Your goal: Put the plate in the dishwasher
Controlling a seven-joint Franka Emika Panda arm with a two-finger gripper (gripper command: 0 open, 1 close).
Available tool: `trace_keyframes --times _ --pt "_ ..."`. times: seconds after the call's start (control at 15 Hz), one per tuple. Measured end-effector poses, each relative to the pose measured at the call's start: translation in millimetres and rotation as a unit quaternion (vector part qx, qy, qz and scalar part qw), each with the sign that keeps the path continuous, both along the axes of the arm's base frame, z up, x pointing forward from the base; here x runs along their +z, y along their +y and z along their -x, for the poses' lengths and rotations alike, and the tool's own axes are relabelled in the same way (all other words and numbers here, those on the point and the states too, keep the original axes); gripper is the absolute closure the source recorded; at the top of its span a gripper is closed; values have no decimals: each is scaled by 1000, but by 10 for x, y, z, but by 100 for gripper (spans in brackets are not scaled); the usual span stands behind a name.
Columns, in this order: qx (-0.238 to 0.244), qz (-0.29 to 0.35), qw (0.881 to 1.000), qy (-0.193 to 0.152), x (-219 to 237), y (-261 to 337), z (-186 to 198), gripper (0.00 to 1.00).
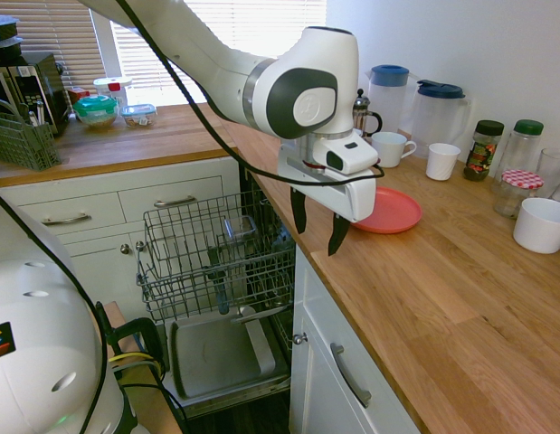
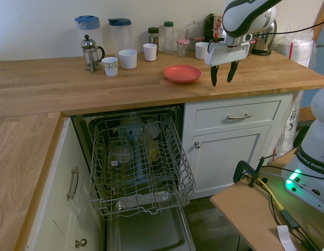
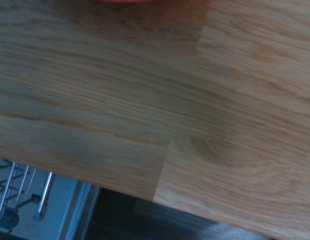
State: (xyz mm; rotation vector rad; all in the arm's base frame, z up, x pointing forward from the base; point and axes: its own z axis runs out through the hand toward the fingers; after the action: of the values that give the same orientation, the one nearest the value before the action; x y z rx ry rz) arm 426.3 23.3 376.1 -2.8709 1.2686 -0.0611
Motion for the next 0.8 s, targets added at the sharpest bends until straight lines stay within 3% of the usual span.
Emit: trace_keyframes --times 0.47,0.8 --pt "-12 -4 1000 -13 93 21 -172 0" --pt "-54 -28 997 -38 230 -25 -515 0"
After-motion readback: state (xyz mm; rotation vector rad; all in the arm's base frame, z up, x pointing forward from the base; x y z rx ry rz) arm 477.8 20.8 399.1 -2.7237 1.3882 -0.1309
